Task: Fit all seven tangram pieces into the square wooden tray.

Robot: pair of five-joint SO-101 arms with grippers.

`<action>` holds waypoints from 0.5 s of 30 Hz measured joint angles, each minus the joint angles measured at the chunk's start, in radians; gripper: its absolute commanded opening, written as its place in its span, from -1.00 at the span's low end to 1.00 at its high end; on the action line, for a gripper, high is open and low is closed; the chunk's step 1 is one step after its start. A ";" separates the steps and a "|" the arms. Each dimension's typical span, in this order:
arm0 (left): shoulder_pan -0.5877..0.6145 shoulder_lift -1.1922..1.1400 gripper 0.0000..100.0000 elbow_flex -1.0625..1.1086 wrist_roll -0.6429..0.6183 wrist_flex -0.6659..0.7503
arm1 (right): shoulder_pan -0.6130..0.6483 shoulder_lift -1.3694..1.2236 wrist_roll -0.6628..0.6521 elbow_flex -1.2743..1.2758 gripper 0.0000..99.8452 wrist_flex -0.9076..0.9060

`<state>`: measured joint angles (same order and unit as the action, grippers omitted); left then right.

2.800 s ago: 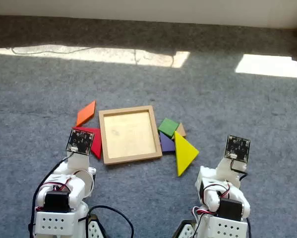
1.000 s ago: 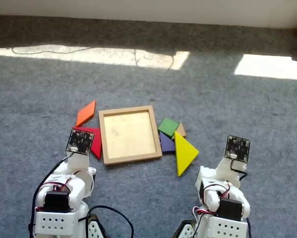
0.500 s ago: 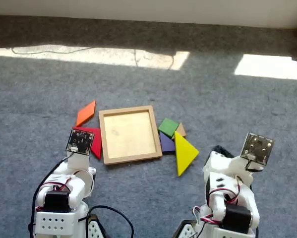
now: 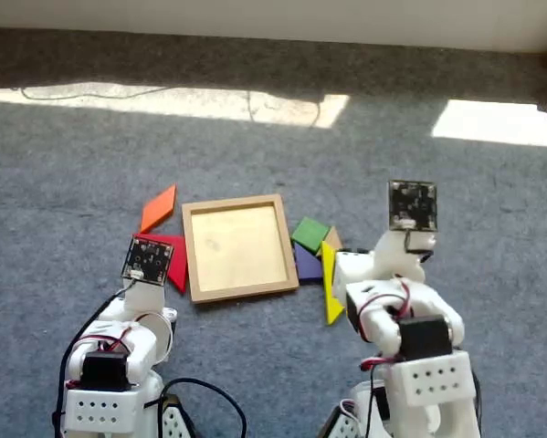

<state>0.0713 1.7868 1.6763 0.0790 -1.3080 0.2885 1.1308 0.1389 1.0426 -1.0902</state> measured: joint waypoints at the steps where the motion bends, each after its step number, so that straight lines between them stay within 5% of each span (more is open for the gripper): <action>1: 0.000 0.000 -0.99 0.000 0.000 0.000 | 0.014 -0.043 0.002 0.000 -0.40 0.014; 15: 0.000 0.000 -0.99 0.000 0.000 0.000 | 0.054 -0.646 0.069 -0.002 -0.36 0.226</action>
<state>0.0713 1.7868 1.6763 0.0790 -1.3080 0.3422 0.4849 0.2079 1.0411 -0.8646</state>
